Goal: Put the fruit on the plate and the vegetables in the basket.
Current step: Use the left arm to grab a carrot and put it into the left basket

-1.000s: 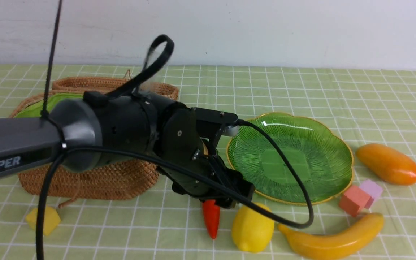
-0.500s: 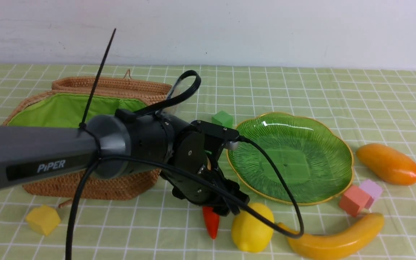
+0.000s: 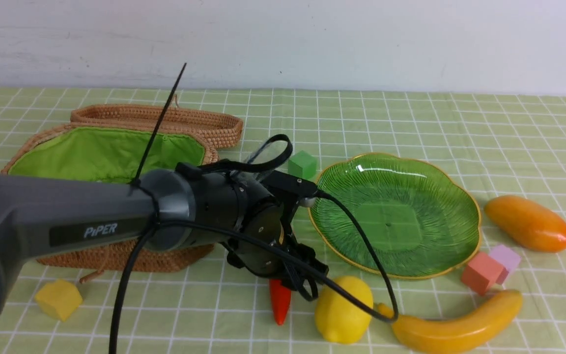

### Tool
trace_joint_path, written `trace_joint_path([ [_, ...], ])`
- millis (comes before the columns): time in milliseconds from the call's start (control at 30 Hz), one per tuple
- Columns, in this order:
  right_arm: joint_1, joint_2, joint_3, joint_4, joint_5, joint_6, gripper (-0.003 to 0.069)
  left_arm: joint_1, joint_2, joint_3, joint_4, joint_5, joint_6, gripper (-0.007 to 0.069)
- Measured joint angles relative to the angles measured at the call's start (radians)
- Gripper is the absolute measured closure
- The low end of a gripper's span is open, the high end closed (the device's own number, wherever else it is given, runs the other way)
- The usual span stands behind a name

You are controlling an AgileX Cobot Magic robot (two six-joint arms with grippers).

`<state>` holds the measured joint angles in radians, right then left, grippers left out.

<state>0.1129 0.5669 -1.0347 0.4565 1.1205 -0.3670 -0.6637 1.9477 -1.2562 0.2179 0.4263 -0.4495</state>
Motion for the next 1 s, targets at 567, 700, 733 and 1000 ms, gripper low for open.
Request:
trace_joint_path([
  [567, 0.0, 0.0, 0.0, 0.018, -0.021, -0.01, 0.0531, 0.0, 0.023, -0.014, 0.04, -0.004, -0.029, 0.0319],
  [700, 0.0, 0.0, 0.0, 0.026, -0.021, -0.016, 0.0531, 0.0, -0.011, -0.022, 0.041, 0.096, -0.029, 0.0319],
  [733, 0.0, 0.0, 0.0, 0.029, -0.021, -0.016, 0.0531, 0.0, -0.024, -0.022, 0.042, 0.117, -0.029, 0.0319],
  [1000, 0.0, 0.0, 0.0, 0.07, -0.035, -0.061, 0.0531, 0.0, -0.234, -0.024, 0.034, 0.21, -0.009, 0.0319],
])
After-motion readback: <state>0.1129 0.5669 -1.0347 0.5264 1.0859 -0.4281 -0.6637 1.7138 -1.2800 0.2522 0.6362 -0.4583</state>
